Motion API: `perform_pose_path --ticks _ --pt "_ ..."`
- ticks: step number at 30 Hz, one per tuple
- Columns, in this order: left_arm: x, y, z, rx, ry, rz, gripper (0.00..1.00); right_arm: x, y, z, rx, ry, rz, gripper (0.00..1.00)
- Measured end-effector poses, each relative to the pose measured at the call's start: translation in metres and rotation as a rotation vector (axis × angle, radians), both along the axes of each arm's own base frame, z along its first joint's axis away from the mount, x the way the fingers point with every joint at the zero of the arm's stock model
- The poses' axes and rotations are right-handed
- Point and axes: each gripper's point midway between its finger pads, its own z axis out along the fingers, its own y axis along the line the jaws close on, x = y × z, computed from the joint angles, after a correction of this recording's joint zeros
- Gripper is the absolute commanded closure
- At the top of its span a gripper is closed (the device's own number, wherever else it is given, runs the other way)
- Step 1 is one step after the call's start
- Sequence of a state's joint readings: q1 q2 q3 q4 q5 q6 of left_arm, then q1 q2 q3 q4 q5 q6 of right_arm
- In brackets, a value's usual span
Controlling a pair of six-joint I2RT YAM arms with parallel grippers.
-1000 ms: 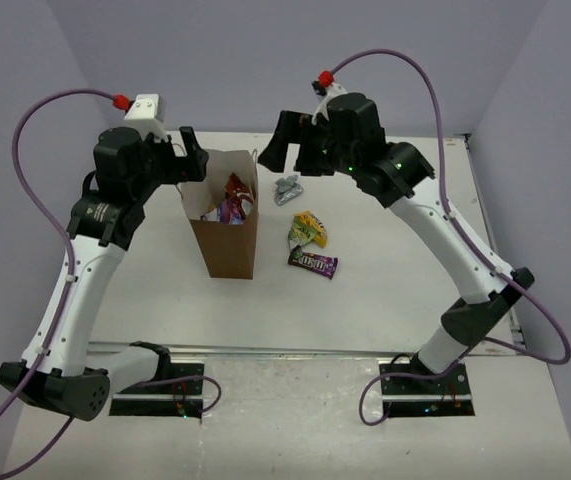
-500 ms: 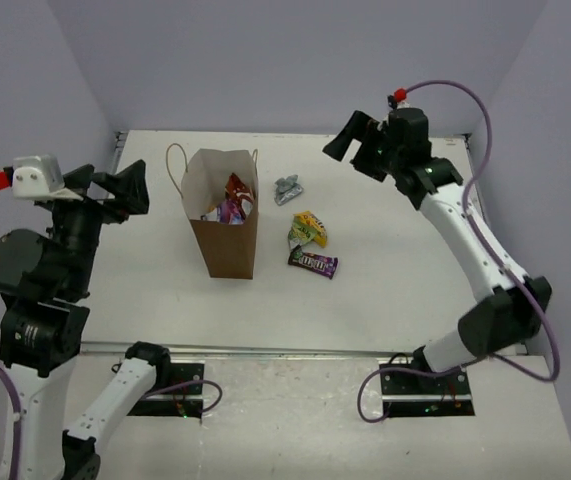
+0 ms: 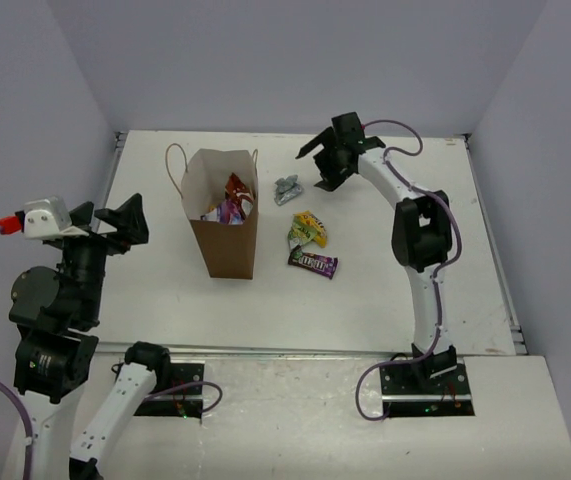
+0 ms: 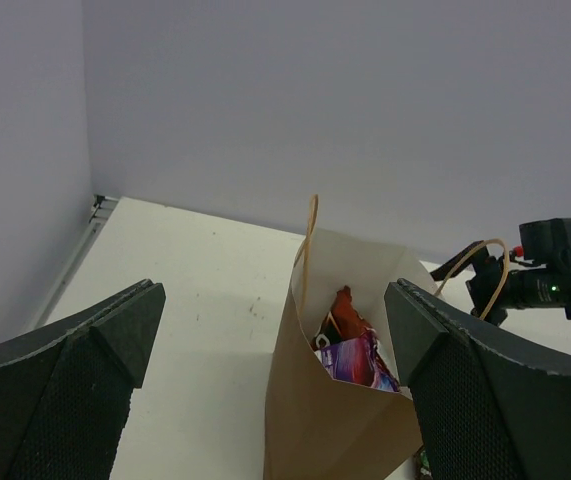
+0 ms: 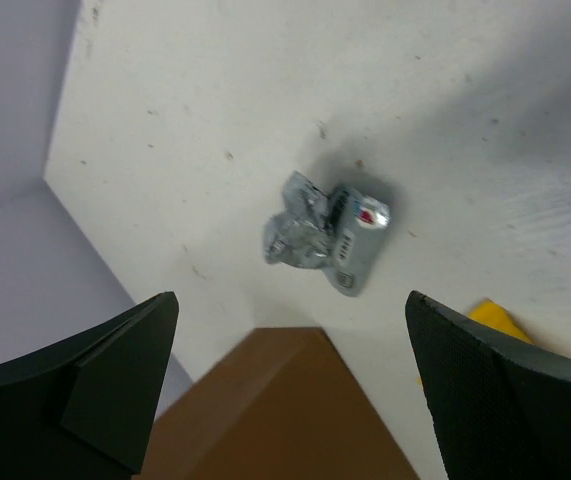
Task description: Place the snacks into the paper bag
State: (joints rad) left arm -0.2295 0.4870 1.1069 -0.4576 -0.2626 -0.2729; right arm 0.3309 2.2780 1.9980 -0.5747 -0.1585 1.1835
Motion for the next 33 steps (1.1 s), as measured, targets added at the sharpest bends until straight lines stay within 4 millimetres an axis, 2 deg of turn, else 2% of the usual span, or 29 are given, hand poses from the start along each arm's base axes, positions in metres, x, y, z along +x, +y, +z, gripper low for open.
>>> perform_pose_path --ticks 3,6,8,9,10,14,16,17,18,20,21,25,28,31,33 --pt "-0.004 0.003 0.001 -0.005 -0.011 0.013 0.0 0.019 0.011 0.007 0.063 -0.007 -0.052 0.01" --pt "-0.004 0.005 -0.003 -0.005 -0.006 0.022 0.0 0.03 0.022 0.002 0.121 0.017 -0.097 0.01" --pt "-0.003 0.006 -0.007 -0.003 0.002 0.027 0.0 0.034 0.031 -0.007 0.15 0.043 -0.121 0.01" --pt "-0.002 0.006 -0.008 -0.001 0.005 0.031 0.0 0.034 0.036 -0.019 0.162 0.072 -0.137 0.01" --pt "-0.002 0.007 -0.009 -0.001 0.006 0.034 0.0 0.032 0.039 -0.022 0.165 0.081 -0.136 0.01" --pt "-0.005 0.011 -0.008 -0.004 0.0 0.057 0.0 0.02 0.06 -0.054 0.192 0.179 -0.165 0.01" --pt "-0.008 0.014 -0.006 -0.008 -0.01 0.068 0.0 0.014 0.073 -0.061 0.219 0.22 -0.177 0.18" --pt "-0.01 0.015 -0.005 -0.01 -0.016 0.074 0.0 0.013 0.079 -0.063 0.23 0.23 -0.179 0.38" --pt "-0.013 0.017 -0.003 -0.013 -0.025 0.081 0.0 0.012 0.085 -0.063 0.245 0.238 -0.185 0.69" --pt "-0.019 0.021 0.0 -0.021 -0.045 0.094 0.0 0.013 0.096 -0.065 0.276 0.254 -0.202 0.88" --pt "-0.023 0.023 0.002 -0.025 -0.055 0.101 0.0 0.014 0.102 -0.066 0.291 0.26 -0.206 1.0" --pt "-0.029 0.03 0.004 -0.027 -0.072 0.128 0.0 0.01 0.113 -0.073 0.34 0.296 -0.211 1.0" --pt "-0.03 0.032 0.003 -0.015 -0.068 0.142 0.0 -0.004 0.105 -0.082 0.329 0.285 -0.204 1.0" --pt "-0.03 0.034 0.003 -0.013 -0.066 0.15 0.0 -0.051 0.08 -0.075 0.292 0.307 -0.206 1.0" --pt "-0.03 0.034 0.003 -0.013 -0.065 0.15 0.0 -0.081 0.062 -0.058 0.269 0.3 -0.198 1.0"
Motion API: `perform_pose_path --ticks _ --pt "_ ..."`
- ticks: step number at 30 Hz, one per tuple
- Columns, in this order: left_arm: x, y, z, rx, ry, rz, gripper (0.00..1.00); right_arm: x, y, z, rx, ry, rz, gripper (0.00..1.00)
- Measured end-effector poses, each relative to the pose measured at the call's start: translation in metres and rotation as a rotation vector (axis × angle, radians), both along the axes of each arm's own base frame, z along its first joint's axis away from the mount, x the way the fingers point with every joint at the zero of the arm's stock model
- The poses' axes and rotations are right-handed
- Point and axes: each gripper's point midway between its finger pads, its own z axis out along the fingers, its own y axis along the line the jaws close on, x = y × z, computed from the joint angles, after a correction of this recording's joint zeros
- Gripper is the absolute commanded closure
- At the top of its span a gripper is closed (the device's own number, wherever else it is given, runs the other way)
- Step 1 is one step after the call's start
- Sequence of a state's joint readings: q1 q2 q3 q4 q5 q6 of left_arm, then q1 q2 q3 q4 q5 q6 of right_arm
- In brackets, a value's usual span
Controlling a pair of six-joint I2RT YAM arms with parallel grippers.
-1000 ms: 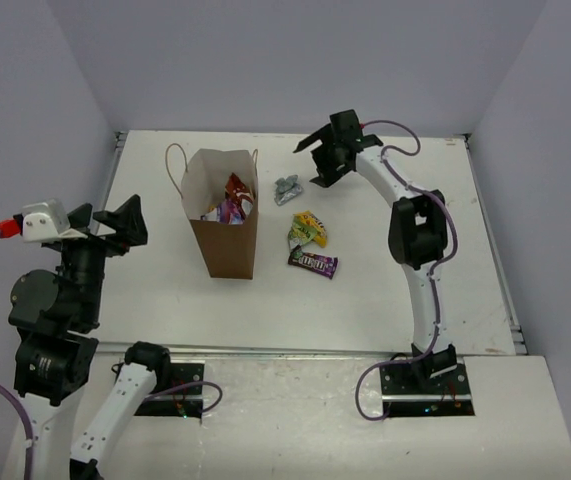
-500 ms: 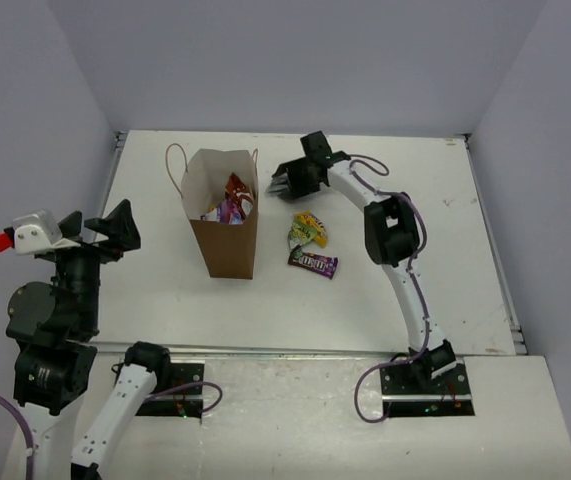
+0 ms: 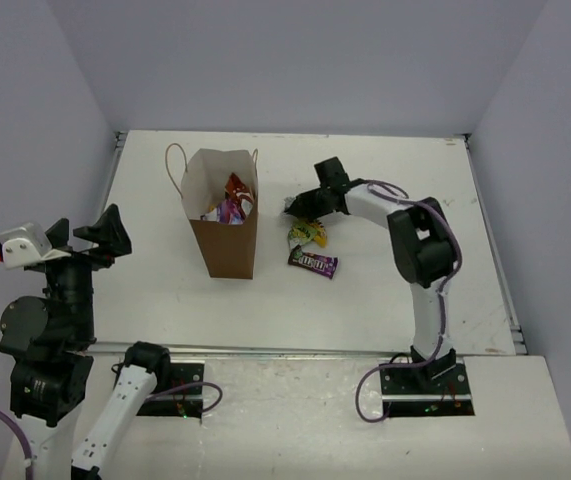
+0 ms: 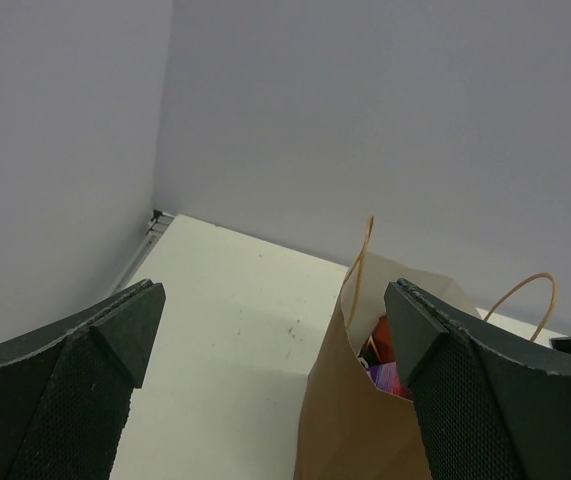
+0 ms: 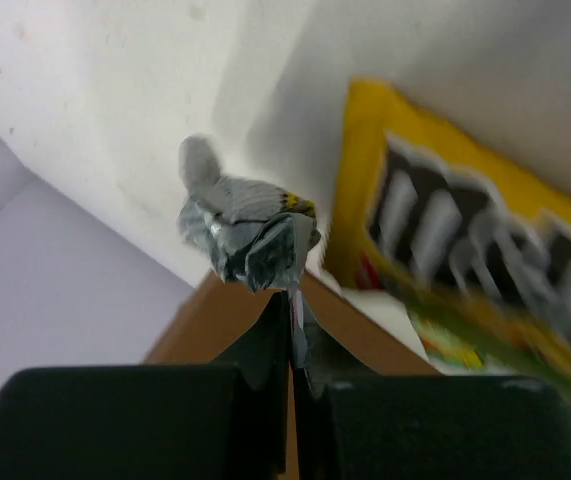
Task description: Place the snacks into the paper bag
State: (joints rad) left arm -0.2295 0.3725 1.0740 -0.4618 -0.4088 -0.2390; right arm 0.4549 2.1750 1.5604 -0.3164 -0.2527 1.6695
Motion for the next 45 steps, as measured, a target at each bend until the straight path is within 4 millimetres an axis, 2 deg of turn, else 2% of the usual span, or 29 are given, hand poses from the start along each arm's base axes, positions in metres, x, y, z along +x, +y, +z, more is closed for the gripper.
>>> perform_pose_path --ticks 1,3,7,10,13,16,19,21,24,27,28,31,32,35,38,40,42,45 --pt "0.0 0.0 0.0 0.0 0.0 0.0 0.0 -0.009 -0.006 0.01 0.0 -0.026 0.012 1.0" --pt "-0.001 0.0 -0.001 0.001 0.002 0.0 0.0 -0.03 -0.02 0.045 -0.009 -0.115 0.032 1.0" --pt "-0.002 0.0 -0.002 0.001 0.003 -0.002 0.0 -0.055 -0.035 0.143 -0.002 -0.415 0.116 1.0" --pt "-0.004 0.0 -0.005 0.001 0.002 -0.004 0.0 -0.071 -0.033 0.213 -0.026 -0.668 0.223 1.0" --pt "-0.003 -0.001 -0.013 0.004 0.012 -0.007 0.0 -0.101 -0.015 0.273 -0.073 -0.901 0.36 1.0" --pt "-0.001 -0.002 -0.022 0.009 0.028 -0.015 0.0 -0.139 0.007 0.316 -0.121 -1.099 0.495 1.0" --pt "-0.001 -0.003 -0.028 0.009 0.034 -0.02 0.0 -0.172 0.024 0.349 -0.155 -1.235 0.6 1.0" --pt "-0.002 -0.004 -0.03 0.007 0.034 -0.024 0.0 -0.182 0.031 0.369 -0.179 -1.295 0.649 1.0" --pt "-0.002 -0.005 -0.029 0.003 0.03 -0.032 0.0 -0.185 0.044 0.399 -0.213 -1.366 0.691 1.0" --pt "-0.002 -0.007 -0.029 0.004 0.03 -0.04 0.0 -0.178 0.063 0.414 -0.234 -1.394 0.73 1.0" --pt "-0.002 -0.007 -0.03 0.004 0.031 -0.041 0.0 -0.173 0.069 0.415 -0.244 -1.391 0.741 0.96" --pt "0.0 -0.008 -0.03 0.003 0.036 -0.046 0.0 -0.154 0.09 0.408 -0.262 -1.37 0.763 0.34" --pt "0.001 -0.009 -0.03 -0.001 0.037 -0.05 0.0 -0.149 0.096 0.403 -0.271 -1.362 0.77 0.01" --pt "0.002 -0.011 -0.031 -0.007 0.04 -0.059 0.0 -0.128 0.108 0.374 -0.329 -1.295 0.784 0.01" --pt "0.003 -0.012 -0.033 -0.005 0.049 -0.062 0.0 -0.118 0.107 0.35 -0.391 -1.229 0.789 0.01" --pt "0.004 -0.012 -0.034 -0.004 0.055 -0.062 0.0 -0.118 0.1 0.352 -0.413 -1.236 0.774 0.01" --pt "0.005 -0.012 -0.036 -0.002 0.063 -0.062 0.0 -0.128 0.082 0.354 -0.433 -1.243 0.76 0.01" --pt "0.005 -0.012 -0.036 -0.002 0.065 -0.063 0.0 -0.157 0.043 0.368 -0.438 -1.285 0.726 0.01"
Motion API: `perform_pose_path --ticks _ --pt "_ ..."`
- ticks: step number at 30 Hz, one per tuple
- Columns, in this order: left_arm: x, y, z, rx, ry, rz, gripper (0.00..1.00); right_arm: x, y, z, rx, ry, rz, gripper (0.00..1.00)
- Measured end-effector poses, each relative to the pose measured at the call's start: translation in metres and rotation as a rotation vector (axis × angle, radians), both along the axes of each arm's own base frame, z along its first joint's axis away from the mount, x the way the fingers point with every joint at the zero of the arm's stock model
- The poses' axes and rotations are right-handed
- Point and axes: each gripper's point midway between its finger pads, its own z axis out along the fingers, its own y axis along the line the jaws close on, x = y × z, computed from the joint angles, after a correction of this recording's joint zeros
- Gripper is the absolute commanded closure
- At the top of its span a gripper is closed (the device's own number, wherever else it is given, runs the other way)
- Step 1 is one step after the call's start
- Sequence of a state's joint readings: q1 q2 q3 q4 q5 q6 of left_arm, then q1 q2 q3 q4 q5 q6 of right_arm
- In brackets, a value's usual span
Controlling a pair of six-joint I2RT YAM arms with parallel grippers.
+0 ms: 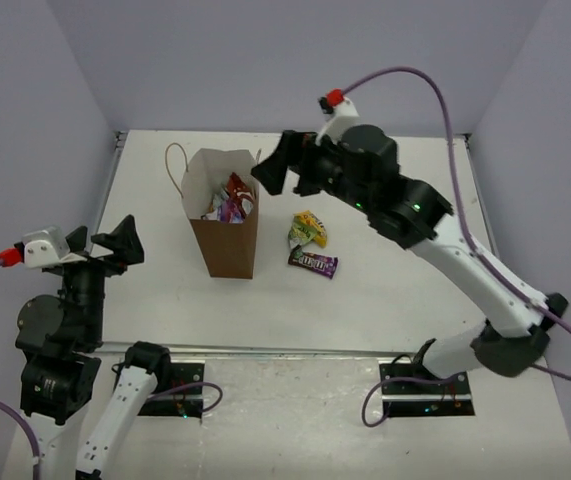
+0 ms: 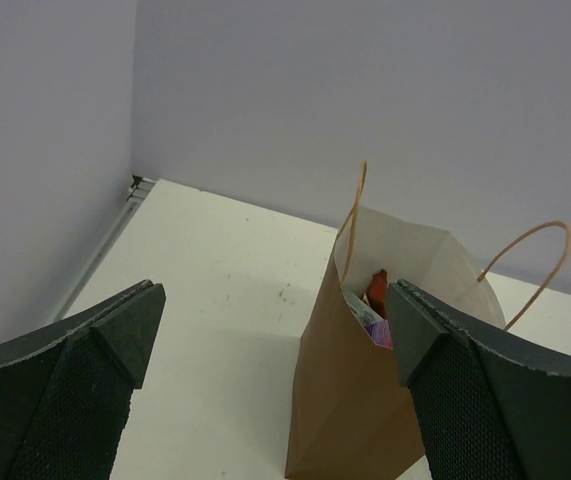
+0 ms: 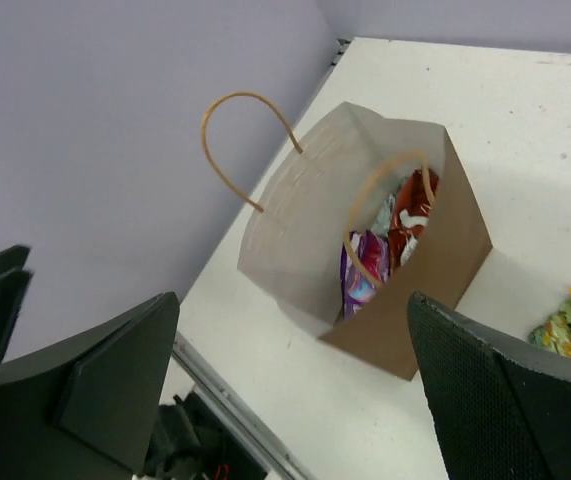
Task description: Place the snacks into the paper bag
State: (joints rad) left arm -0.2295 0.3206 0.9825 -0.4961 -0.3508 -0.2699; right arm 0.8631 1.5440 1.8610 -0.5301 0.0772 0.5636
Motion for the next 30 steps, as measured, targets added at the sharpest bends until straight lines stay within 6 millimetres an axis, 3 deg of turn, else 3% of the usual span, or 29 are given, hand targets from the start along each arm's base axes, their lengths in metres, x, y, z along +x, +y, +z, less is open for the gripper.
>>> perform_pose_path --ticks 4,7,10,12,14,17,19,23,30 --pt "0.002 -0.002 -0.001 0.001 0.0 -0.008 0.0 -0.046 -0.074 0.023 0.098 -0.083 -0.063 0.01" --pt "0.007 -0.006 -0.011 0.0 0.018 -0.023 0.0 -0.062 -0.124 0.001 0.129 -0.096 -0.153 0.01" --pt "0.015 -0.011 -0.025 0.009 0.047 -0.043 0.0 -0.047 -0.152 -0.047 0.079 -0.041 -0.239 0.01" --pt "0.019 -0.014 -0.034 0.015 0.07 -0.053 0.0 -0.03 -0.165 -0.097 0.013 0.049 -0.287 0.01" --pt "0.023 -0.016 -0.041 0.021 0.09 -0.06 0.0 -0.015 -0.18 -0.16 -0.067 0.194 -0.323 0.01" --pt "0.028 -0.018 -0.046 0.025 0.11 -0.062 0.0 -0.007 -0.192 -0.248 -0.136 0.444 -0.336 0.01" --pt "0.03 -0.018 -0.048 0.027 0.115 -0.063 0.0 -0.016 -0.195 -0.291 -0.147 0.576 -0.332 0.01" --pt "0.032 -0.018 -0.058 0.031 0.131 -0.061 0.0 -0.028 -0.19 -0.329 -0.114 0.699 -0.317 0.01" --pt "0.028 -0.018 -0.06 0.028 0.111 -0.062 0.0 -0.007 -0.168 -0.362 -0.027 0.758 -0.293 0.03"
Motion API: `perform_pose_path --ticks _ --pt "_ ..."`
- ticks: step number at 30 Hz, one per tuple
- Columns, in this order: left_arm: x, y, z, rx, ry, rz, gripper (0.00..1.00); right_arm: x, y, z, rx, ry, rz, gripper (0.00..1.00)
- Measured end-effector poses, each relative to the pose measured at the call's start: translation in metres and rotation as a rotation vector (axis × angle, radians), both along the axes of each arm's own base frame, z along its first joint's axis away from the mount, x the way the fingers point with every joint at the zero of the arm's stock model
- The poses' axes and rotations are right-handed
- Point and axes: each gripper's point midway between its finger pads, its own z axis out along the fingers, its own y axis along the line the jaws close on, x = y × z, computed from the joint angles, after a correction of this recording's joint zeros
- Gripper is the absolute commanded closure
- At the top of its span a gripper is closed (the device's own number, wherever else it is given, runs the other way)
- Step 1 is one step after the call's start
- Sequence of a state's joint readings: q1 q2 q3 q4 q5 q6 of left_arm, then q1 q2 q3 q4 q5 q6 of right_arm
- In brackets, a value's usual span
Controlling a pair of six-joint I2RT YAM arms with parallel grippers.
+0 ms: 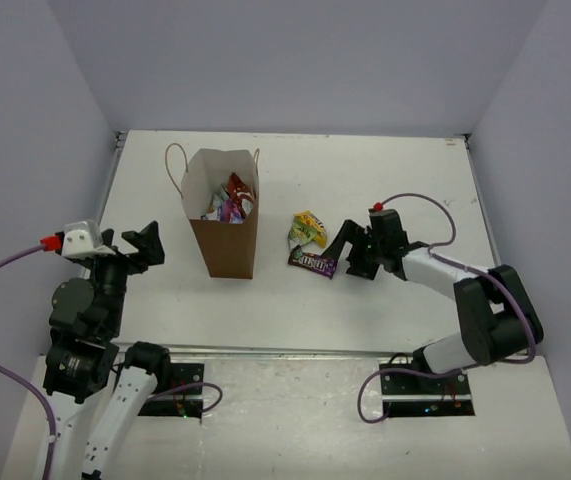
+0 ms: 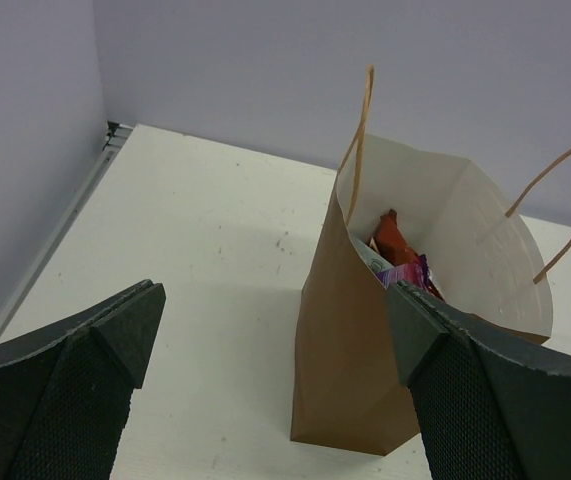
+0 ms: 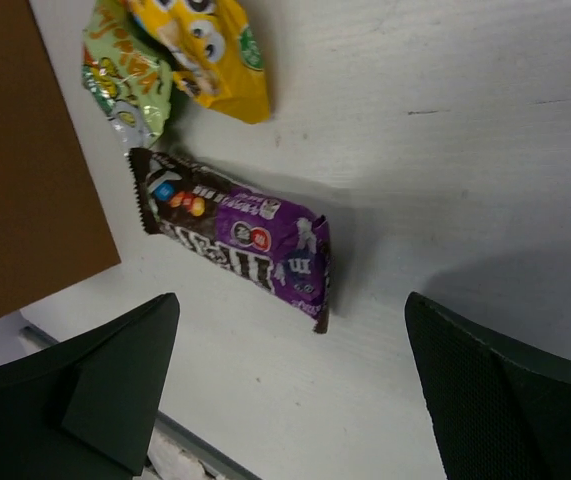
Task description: Place the snacks into the paper bag
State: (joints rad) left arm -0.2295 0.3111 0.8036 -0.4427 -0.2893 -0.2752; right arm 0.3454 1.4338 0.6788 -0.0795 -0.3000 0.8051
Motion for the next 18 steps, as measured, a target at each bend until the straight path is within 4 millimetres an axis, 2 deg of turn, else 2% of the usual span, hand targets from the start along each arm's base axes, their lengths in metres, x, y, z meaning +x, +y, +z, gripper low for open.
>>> perform_pose_path --ticks 2,5,8,10,11,12,14,16,18 --pt "0.0 0.0 0.002 -0.002 -0.007 0.0 0.0 -0.001 0.001 -0.018 0.007 0.036 -0.013 0.06" --pt "0.0 0.0 0.002 -0.002 -0.009 0.0 0.0 0.009 0.008 -0.017 0.054 0.02 -0.029 0.13" --pt "0.0 0.0 0.002 -0.002 -0.01 0.0 0.0 0.018 0.013 -0.021 0.08 0.007 -0.037 0.33" --pt "0.0 0.0 0.002 -0.001 -0.009 0.0 0.0 0.021 0.016 -0.025 0.095 0.01 -0.038 0.67" --pt "0.0 0.0 0.002 -0.001 -0.01 0.0 0.0 0.023 0.016 -0.029 0.091 0.012 -0.039 0.88" --pt "0.0 0.0 0.002 0.0 -0.01 0.0 0.0 0.021 0.015 -0.036 0.082 0.029 -0.037 1.0" --pt "0.0 0.0 0.002 -0.001 -0.01 0.001 0.0 0.018 0.018 -0.042 0.103 0.068 -0.039 1.0" --pt "0.0 0.0 0.002 -0.001 -0.01 0.001 0.0 0.016 0.018 -0.04 0.105 0.061 -0.035 1.0" --pt "0.0 0.0 0.003 0.0 -0.011 0.001 0.0 0.004 0.011 -0.034 0.093 0.041 -0.04 1.0"
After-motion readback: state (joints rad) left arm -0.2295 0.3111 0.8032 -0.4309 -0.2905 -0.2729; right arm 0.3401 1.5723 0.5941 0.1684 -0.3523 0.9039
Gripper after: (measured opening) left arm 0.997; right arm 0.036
